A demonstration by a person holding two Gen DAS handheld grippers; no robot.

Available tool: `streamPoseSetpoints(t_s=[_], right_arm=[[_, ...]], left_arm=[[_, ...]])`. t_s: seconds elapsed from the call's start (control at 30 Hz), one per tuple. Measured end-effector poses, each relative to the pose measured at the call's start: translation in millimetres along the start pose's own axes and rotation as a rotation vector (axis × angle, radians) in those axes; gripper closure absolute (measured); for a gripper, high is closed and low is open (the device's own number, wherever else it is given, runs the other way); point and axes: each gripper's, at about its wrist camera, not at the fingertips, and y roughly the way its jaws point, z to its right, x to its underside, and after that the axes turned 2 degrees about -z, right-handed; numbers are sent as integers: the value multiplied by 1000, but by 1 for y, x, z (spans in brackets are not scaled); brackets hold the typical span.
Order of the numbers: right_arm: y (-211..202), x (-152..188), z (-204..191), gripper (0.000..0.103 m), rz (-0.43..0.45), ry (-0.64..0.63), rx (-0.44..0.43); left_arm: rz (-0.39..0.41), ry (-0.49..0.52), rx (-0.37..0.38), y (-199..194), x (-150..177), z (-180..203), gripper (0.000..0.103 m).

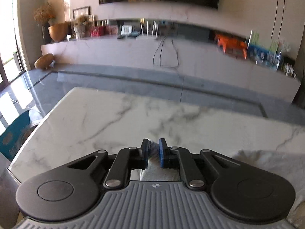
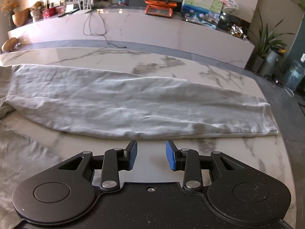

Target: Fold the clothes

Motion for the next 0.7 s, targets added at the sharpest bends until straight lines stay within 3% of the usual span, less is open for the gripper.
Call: streamPoseSetpoints(t_s=[0.07,0.13,0.3,0.5,0.7], right_arm=[[3,-6,12,71,-16,-31,-13],[6,-13,23,71,-27,-66,-26],[-1,-19,42,71,-22,-78,-58],[-30,17,36,71,-16,-180,-132],[-67,58,44,71,-40,-231,-124]], left_arm=[[23,21,44,-3,-3,3,82],[8,112,110,-6,-8,15,81],[-11,173,209,-19,-4,36,81],[-27,425,271,-60,33,61,81],[-47,562,290,-106,74,57,74]])
